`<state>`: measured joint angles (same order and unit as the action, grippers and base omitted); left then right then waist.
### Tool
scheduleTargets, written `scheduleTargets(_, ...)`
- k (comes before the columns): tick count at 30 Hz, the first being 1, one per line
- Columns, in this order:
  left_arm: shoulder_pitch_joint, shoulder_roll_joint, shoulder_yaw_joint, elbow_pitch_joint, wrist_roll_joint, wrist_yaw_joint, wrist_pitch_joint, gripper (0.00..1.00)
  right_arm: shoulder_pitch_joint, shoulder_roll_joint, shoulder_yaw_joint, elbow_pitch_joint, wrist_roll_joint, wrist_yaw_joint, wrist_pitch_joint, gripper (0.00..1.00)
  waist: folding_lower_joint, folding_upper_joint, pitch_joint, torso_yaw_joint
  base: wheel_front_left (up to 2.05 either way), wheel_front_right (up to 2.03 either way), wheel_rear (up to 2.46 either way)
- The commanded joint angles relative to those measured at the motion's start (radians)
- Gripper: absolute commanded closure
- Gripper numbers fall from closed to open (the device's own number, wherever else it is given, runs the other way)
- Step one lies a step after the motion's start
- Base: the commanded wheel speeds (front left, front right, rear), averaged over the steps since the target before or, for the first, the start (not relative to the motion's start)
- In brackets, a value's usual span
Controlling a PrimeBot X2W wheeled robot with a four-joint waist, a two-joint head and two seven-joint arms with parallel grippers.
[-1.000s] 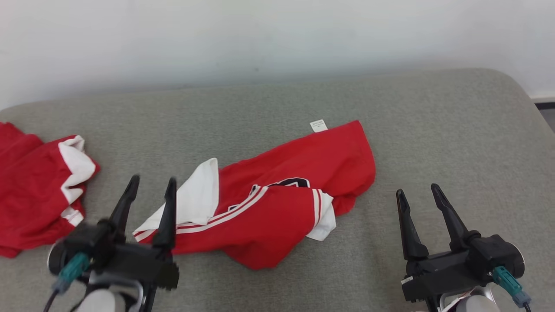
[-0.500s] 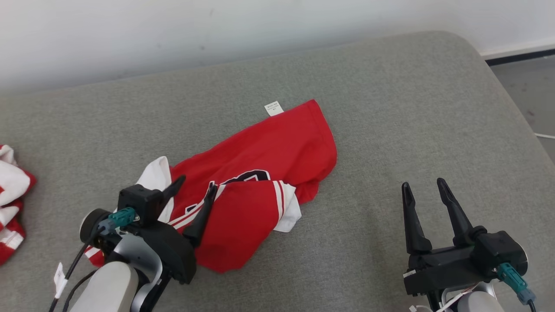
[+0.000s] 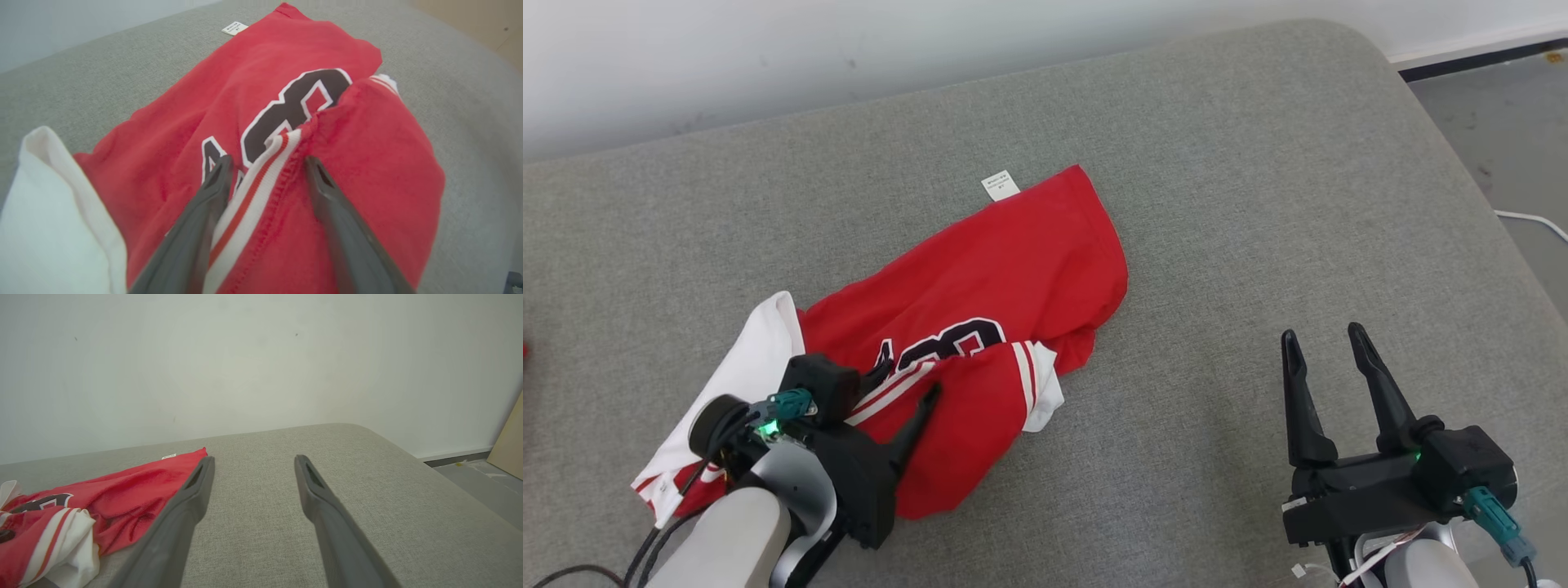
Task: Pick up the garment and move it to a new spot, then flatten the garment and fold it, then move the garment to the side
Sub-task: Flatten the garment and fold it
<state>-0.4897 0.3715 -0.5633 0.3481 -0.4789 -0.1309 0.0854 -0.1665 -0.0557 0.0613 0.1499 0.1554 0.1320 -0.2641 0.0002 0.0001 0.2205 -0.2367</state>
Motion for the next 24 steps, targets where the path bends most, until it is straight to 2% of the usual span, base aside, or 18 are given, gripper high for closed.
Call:
scheduleTargets(1,-0.016,0.005,-0.004,0.004,-0.008,0.002,-0.012,1.0,0.002,0.002,-0.006,-0.005,0.0,-0.003,0.0,0.0,-0.0002,-0.0001,-0.004,0.005,0.0,0.0,0.0)
scheduleTargets(6,-0.026,0.006,-0.021,-0.004,-0.014,0.002,-0.054,1.0,0.027,0.003,-0.025,-0.001,-0.006,-0.003,-0.001,0.0,-0.0002,-0.0001,-0.031,0.038,0.0,0.0,0.0)
scheduleTargets(16,-0.034,0.04,0.028,-0.101,-0.011,0.037,-0.123,1.0,0.048,-0.013,-0.021,0.008,-0.005,-0.003,-0.001,0.0,-0.0002,-0.0001,-0.093,0.146,0.0,0.0,0.0)
scheduleTargets(24,0.087,0.086,0.031,-0.243,-0.003,0.081,-0.153,1.0,0.064,-0.014,-0.012,0.021,0.006,-0.003,0.0,0.0,-0.0002,-0.0001,-0.122,0.224,0.0,0.0,0.0)
